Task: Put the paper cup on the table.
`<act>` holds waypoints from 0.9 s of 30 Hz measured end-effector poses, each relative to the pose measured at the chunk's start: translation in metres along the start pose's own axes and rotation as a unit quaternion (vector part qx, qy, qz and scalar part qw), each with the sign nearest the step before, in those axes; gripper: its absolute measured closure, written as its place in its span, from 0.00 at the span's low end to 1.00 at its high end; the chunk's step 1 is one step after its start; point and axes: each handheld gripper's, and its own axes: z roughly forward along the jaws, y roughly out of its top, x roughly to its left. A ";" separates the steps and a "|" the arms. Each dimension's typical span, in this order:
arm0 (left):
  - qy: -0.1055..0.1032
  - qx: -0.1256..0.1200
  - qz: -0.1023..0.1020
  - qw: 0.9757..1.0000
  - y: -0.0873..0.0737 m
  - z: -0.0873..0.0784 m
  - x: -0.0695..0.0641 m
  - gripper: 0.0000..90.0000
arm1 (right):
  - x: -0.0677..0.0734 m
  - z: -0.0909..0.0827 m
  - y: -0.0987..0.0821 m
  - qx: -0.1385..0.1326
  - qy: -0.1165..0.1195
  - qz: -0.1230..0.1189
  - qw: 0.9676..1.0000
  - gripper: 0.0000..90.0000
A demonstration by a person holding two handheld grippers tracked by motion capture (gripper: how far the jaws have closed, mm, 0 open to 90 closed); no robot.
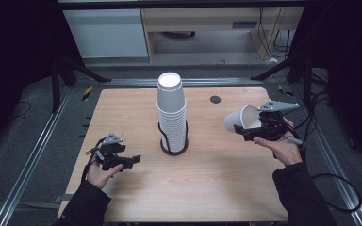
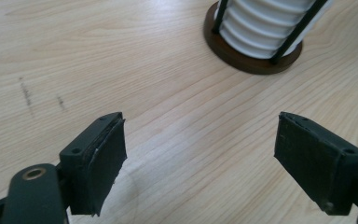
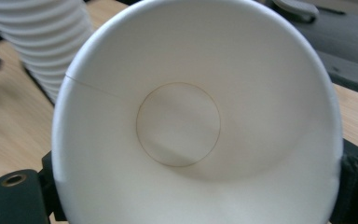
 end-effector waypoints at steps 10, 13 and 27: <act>0.020 0.010 -0.013 1.000 -0.005 0.000 0.009 0.18 | -0.017 0.003 0.002 0.068 -0.068 0.013 0.995 0.12; 0.026 0.015 -0.014 0.999 -0.007 0.000 0.012 0.18 | -0.022 0.002 0.002 0.070 -0.076 0.020 0.994 0.12; 0.051 0.029 -0.026 0.998 -0.011 0.000 0.020 0.18 | -0.043 0.009 -0.006 0.129 -0.111 0.054 0.984 0.12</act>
